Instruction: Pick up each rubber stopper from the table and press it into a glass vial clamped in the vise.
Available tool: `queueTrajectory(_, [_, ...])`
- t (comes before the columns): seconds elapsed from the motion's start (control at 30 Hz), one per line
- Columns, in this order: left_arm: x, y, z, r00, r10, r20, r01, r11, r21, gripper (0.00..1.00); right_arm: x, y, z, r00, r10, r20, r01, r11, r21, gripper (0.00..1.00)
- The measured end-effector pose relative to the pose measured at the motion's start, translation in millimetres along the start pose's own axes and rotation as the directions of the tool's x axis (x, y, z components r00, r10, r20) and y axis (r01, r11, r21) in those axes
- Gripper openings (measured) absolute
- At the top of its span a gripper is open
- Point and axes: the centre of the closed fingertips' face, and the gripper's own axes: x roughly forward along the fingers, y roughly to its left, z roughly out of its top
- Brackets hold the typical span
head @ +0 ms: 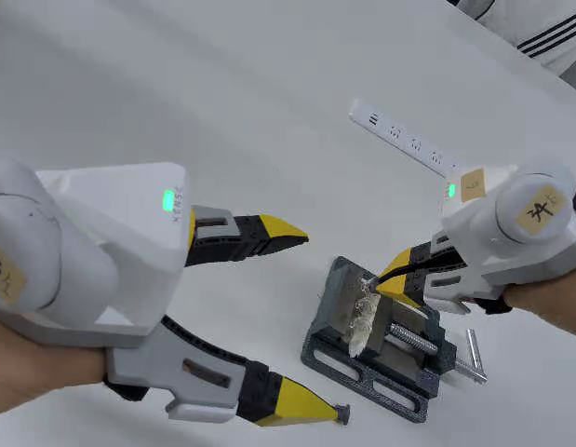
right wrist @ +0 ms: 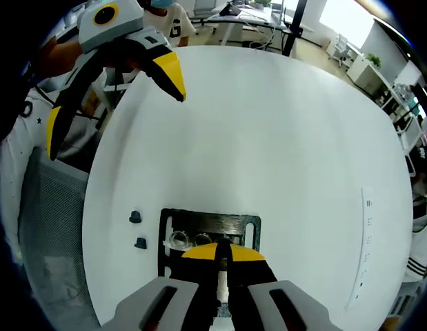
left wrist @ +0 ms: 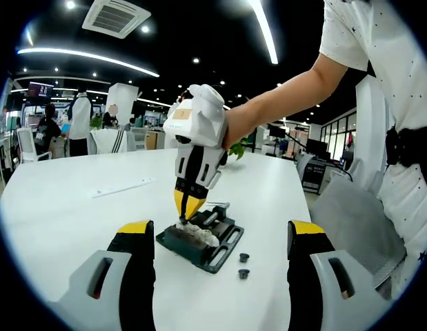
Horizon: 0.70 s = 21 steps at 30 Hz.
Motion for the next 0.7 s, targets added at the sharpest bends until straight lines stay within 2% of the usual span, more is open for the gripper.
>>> queueTrajectory(0.37, [0.8, -0.2, 1.2, 1.0, 0.0, 0.005, 0.0, 1.0, 0.0, 0.78, 1.1, -0.3, 0.4, 1.0, 0.006, -0.004, -0.006, 0.999, 0.033, 0.0])
queueTrajectory(0.7, [2.8, 0.4, 2.3, 1.0, -0.005, 0.006, 0.005, 1.0, 0.002, 0.78, 2.1, -1.2, 0.8, 0.9998, 0.008, -0.016, -0.008, 1.0, 0.029, 0.0])
